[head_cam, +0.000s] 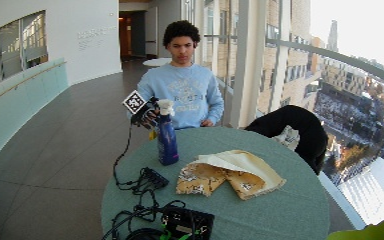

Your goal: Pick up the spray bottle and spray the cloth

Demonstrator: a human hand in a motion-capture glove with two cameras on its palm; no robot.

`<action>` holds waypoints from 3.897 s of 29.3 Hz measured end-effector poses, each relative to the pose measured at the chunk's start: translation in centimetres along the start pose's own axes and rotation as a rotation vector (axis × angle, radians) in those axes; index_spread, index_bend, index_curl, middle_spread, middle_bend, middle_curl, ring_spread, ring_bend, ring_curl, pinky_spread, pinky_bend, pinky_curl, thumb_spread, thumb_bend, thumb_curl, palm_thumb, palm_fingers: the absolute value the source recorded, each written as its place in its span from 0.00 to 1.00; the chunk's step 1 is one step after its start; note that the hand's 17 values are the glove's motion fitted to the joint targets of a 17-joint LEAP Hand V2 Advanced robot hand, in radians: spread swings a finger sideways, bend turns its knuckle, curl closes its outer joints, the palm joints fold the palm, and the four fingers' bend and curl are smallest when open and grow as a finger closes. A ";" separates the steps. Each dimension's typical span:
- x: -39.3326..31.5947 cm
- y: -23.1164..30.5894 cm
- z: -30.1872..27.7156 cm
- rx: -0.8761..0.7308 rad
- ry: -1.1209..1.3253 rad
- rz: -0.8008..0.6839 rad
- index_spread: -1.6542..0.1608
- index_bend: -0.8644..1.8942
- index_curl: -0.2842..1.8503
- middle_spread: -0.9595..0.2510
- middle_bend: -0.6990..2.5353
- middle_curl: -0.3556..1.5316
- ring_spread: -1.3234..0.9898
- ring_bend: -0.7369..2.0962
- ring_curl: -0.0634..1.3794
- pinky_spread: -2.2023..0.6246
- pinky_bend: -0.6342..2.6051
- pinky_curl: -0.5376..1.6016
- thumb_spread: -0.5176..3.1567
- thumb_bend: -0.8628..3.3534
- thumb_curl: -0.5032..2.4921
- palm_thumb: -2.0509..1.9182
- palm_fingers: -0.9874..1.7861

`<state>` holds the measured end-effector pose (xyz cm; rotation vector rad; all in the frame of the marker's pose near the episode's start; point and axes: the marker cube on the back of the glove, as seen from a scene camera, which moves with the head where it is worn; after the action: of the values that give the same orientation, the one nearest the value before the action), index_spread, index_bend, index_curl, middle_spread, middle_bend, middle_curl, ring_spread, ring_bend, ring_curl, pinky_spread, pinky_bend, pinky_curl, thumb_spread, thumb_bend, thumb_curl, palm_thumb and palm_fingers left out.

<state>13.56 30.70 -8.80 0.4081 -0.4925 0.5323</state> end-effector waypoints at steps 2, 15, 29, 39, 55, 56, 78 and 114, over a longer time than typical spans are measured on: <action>0.6 -0.5 -0.1 0.009 -0.071 0.043 0.69 0.36 0.27 0.72 0.27 0.38 0.56 0.34 0.25 0.84 0.27 0.41 0.43 0.20 0.26 0.66 0.57; 4.3 -5.2 1.9 0.046 -0.352 0.221 0.69 0.35 0.25 0.74 0.27 0.38 0.57 0.34 0.25 0.85 0.30 0.43 0.42 0.20 0.27 0.69 0.53; 4.7 -9.0 4.1 0.056 -0.502 0.236 0.70 0.35 0.24 0.75 0.29 0.39 0.57 0.36 0.26 0.85 0.31 0.43 0.41 0.20 0.27 0.69 0.53; 4.8 -10.5 4.6 0.091 -0.478 0.200 0.69 0.35 0.23 0.74 0.30 0.39 0.58 0.36 0.26 0.86 0.32 0.43 0.40 0.20 0.27 0.69 0.54; 3.8 -11.7 4.6 0.279 -0.333 0.247 0.73 0.36 0.23 0.73 0.28 0.39 0.58 0.42 0.29 0.87 0.32 0.42 0.39 0.22 0.31 0.75 0.63; 3.7 -11.9 4.5 0.267 -0.326 0.249 0.73 0.36 0.24 0.73 0.28 0.39 0.58 0.42 0.29 0.87 0.32 0.42 0.39 0.22 0.31 0.75 0.63; -2.0 -18.4 2.7 -0.106 -0.152 0.227 0.73 0.35 0.24 0.74 0.28 0.40 0.58 0.43 0.29 0.87 0.31 0.42 0.37 0.20 0.36 0.76 0.66; -1.5 -20.1 3.7 -0.349 0.094 0.335 0.74 0.34 0.21 0.76 0.29 0.41 0.58 0.45 0.30 0.84 0.33 0.43 0.38 0.20 0.40 0.74 0.68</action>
<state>22.66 12.52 -11.42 -0.0362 -0.5542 0.7693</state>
